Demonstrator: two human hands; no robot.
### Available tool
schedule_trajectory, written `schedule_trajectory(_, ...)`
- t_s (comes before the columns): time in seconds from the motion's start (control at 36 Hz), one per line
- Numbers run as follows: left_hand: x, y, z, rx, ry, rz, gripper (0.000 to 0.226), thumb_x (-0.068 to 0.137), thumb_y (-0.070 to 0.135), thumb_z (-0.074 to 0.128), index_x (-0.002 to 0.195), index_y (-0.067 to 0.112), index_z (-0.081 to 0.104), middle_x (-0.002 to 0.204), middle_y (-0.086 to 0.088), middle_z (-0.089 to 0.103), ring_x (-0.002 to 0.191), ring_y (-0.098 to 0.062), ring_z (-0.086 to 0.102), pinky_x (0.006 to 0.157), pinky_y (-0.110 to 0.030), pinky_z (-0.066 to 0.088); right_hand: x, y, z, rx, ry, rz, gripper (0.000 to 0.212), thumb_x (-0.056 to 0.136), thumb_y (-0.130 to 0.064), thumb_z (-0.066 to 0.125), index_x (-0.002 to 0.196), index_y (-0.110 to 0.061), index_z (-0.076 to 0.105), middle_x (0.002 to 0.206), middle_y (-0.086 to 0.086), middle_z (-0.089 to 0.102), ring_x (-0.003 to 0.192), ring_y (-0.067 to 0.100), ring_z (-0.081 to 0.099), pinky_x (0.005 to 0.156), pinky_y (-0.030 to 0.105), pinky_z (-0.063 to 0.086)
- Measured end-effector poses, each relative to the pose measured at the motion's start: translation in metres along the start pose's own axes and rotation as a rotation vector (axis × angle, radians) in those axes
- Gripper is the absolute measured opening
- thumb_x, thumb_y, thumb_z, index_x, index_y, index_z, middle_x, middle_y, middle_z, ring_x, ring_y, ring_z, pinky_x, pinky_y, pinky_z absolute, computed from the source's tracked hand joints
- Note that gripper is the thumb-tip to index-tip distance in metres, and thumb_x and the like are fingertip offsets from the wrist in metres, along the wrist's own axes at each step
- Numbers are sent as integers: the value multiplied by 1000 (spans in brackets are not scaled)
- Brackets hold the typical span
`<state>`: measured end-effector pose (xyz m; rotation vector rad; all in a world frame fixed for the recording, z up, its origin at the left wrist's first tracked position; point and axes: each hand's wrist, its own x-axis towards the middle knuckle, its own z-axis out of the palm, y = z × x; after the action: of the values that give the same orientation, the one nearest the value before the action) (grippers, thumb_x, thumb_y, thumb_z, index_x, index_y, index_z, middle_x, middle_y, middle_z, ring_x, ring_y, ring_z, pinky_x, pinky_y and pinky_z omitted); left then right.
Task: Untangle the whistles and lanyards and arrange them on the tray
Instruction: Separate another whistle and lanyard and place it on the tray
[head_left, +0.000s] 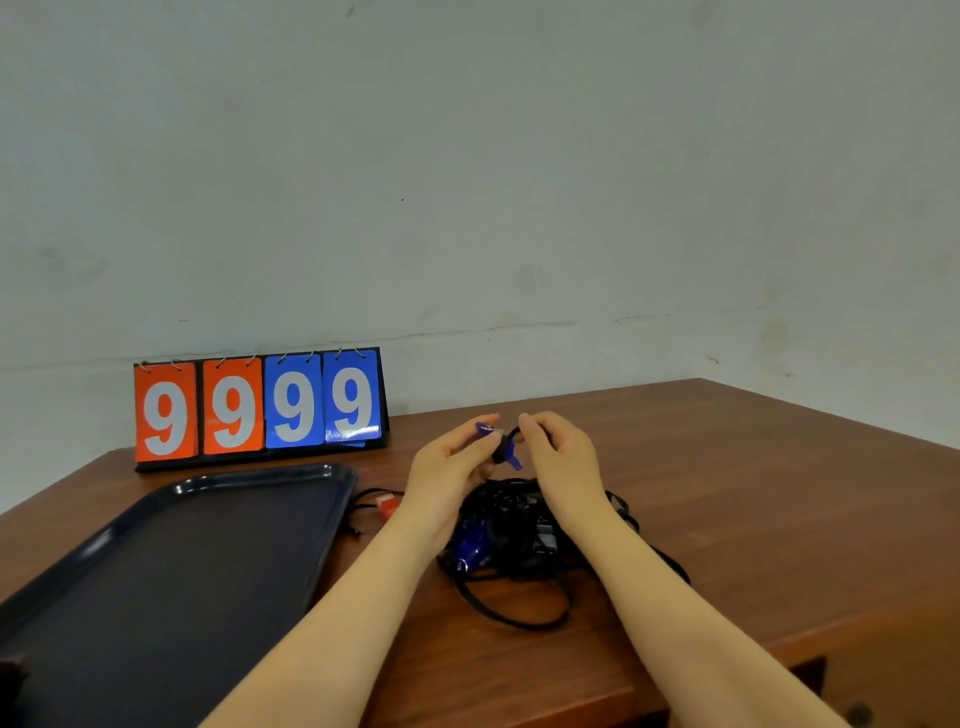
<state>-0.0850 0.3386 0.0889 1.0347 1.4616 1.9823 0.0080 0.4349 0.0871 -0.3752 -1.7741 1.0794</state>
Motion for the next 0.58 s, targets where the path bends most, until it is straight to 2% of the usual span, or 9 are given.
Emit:
schedule_trajectory(0.06,-2,1,2,-61,-12,-28,25,91,12,62,116,17,67,94,-4,75,73,-9,59,77,-23,53,0,1,0,45,12,19,28,99,-22,50,79,-7,63,63,-6,57,55,-4,49,56,8,40)
schedule_trajectory(0.14,-3,2,2,-134,-30,-60,25,92,12,61,116,14,67,100,-9,74,76,-11,61,74,-22,53,2,1,-1,106,6,83,28,96,-25,56,76,-7,63,55,-11,56,51,-4,48,55,9,40)
schedule_trajectory(0.25,-5,3,3,-191,-16,-58,23,93,13,58,114,15,67,106,-8,73,102,-15,65,93,-27,47,2,2,-1,233,-51,212,28,94,-28,59,72,-11,61,47,-10,45,46,6,38,49,19,34)
schedule_trajectory(0.31,-5,3,3,-276,-9,-68,21,93,12,57,111,14,67,101,-6,74,101,-14,65,95,-28,45,2,4,1,191,-68,211,27,95,-26,57,72,-14,62,46,-11,42,47,8,36,49,21,33)
schedule_trajectory(0.36,-5,4,3,-407,19,-91,20,93,10,56,111,12,66,97,-5,74,98,-14,65,90,-27,47,0,7,5,66,-108,152,25,98,-22,50,79,-17,65,46,-12,45,47,6,37,50,20,33)
schedule_trajectory(0.42,-4,4,4,-489,46,-103,18,94,8,55,108,11,66,94,-5,74,96,-15,65,88,-26,48,-2,10,9,-57,-140,77,25,100,-19,45,86,-20,66,56,-7,53,51,7,40,51,19,34)
schedule_trajectory(0.47,-4,3,5,-512,62,-95,16,94,7,54,103,11,66,91,-4,75,95,-15,66,86,-26,48,-3,13,11,-133,-154,40,25,101,-19,43,96,-17,67,73,10,62,58,9,45,56,21,38)
schedule_trajectory(0.5,-4,3,6,-511,70,-86,16,94,6,54,102,11,67,90,-4,75,95,-15,67,86,-25,49,-2,14,11,-157,-161,34,25,102,-20,42,100,-16,67,80,12,65,62,9,48,60,21,40)
schedule_trajectory(0.58,-4,2,7,-494,88,-54,17,94,5,53,103,10,67,91,-6,75,91,-14,70,85,-26,50,-3,13,12,-204,-212,-10,26,103,-20,40,109,-17,65,90,2,67,76,5,57,72,19,45)
